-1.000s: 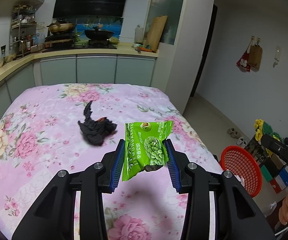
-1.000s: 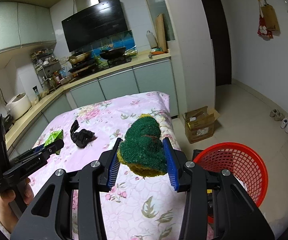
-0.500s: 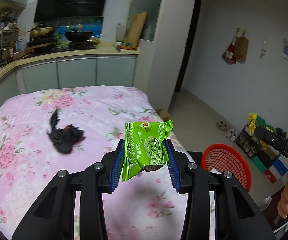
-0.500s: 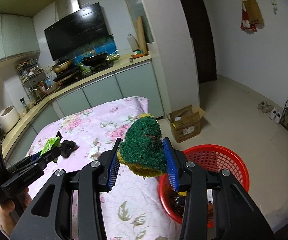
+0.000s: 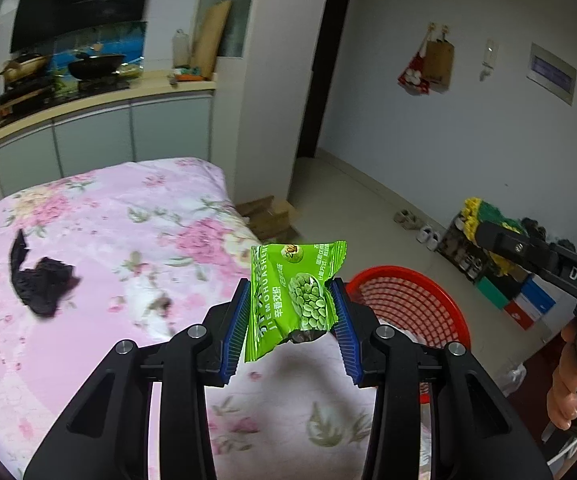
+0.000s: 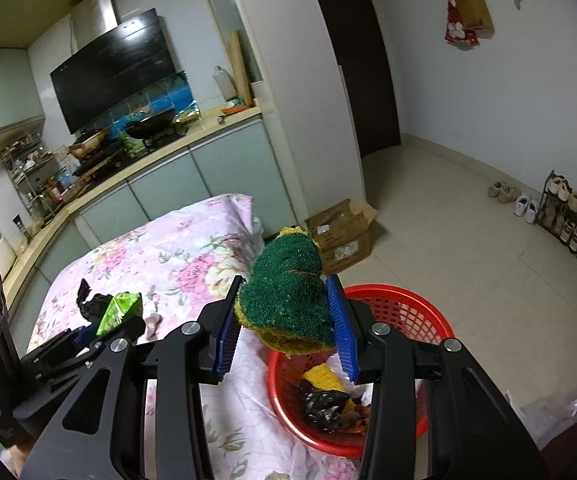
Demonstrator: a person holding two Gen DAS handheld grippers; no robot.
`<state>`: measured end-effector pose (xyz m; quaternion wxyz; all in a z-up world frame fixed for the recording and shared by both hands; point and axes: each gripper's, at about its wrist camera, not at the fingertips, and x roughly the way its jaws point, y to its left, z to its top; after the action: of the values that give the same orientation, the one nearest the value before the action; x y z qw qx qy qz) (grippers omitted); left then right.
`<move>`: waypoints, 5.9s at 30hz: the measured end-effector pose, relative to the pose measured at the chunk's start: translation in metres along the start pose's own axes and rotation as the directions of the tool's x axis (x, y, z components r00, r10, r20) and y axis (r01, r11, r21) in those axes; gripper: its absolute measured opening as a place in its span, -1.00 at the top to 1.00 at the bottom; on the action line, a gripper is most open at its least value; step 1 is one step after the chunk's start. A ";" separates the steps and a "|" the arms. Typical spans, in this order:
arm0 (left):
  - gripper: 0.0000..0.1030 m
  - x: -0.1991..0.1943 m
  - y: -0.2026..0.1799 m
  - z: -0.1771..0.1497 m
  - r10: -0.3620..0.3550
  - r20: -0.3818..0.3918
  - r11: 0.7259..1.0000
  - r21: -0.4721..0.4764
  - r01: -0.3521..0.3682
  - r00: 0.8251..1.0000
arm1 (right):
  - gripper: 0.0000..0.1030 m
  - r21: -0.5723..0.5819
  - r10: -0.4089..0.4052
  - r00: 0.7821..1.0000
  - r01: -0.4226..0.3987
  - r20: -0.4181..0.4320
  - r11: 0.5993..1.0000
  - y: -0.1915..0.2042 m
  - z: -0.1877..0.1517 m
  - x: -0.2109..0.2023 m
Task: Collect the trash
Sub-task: 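Carry the packet and sponge over the red basket and open both tools, then move both tools back over the bed toward the black plastic bag, then close the left tool on the black plastic bag and lift it, then grasp the white tissue with the right tool while the left tool holds the black bag, then carry the black bag and tissue over the red basket and open both tools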
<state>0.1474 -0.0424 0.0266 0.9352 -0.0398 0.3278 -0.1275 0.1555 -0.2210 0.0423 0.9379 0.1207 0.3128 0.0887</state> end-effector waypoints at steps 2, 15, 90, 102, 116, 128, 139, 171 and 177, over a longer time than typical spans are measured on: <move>0.25 0.007 -0.009 0.000 -0.015 -0.015 1.000 0.011 0.015 1.000 | 0.23 0.013 -0.008 1.000 0.008 -0.004 1.000 -0.006 0.002 0.002; 0.25 0.058 -0.065 -0.005 -0.112 -0.126 0.990 0.071 0.121 0.986 | 0.22 0.099 -0.097 0.994 0.101 -0.042 0.990 -0.041 0.005 0.015; -0.55 -0.093 0.233 -0.020 0.321 0.047 0.856 -0.441 -0.268 0.946 | -0.31 -0.167 0.049 0.991 -0.069 -0.121 0.984 0.074 -0.052 0.041; -0.55 -0.029 0.250 -0.009 0.303 -0.013 0.866 -0.413 -0.281 0.953 | -0.33 -0.162 0.048 0.987 -0.074 -0.156 0.984 0.075 -0.062 0.055; -0.48 0.033 0.254 -0.012 0.310 -0.062 0.888 -0.338 -0.312 0.949 | -0.35 -0.151 0.086 0.979 -0.115 -0.187 0.982 0.087 -0.066 0.069; -0.03 0.034 0.258 -0.020 0.298 -0.058 0.885 -0.357 -0.298 0.953 | -0.35 -0.251 0.105 0.969 -0.162 -0.224 0.954 0.164 -0.057 0.134; -0.03 0.025 0.258 -0.023 0.309 -0.038 0.881 -0.365 -0.301 0.950 | -0.35 -0.362 0.048 0.956 -0.155 -0.288 0.919 0.209 -0.070 0.198; -0.03 0.020 0.238 -0.019 0.361 -0.007 0.895 -0.278 -0.349 0.932 | 0.27 -0.267 0.125 0.939 -0.216 -0.321 0.939 0.172 -0.106 0.136; -0.02 0.013 0.224 -0.018 0.400 -0.001 0.894 -0.221 -0.390 0.917 | 0.27 -0.257 0.121 0.942 -0.206 -0.312 0.944 0.165 -0.108 0.125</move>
<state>0.1940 0.1699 -0.0306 0.9388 -0.0768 0.3200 0.1023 0.1731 -0.0145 -0.0651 0.8782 -0.0046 0.4204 0.2281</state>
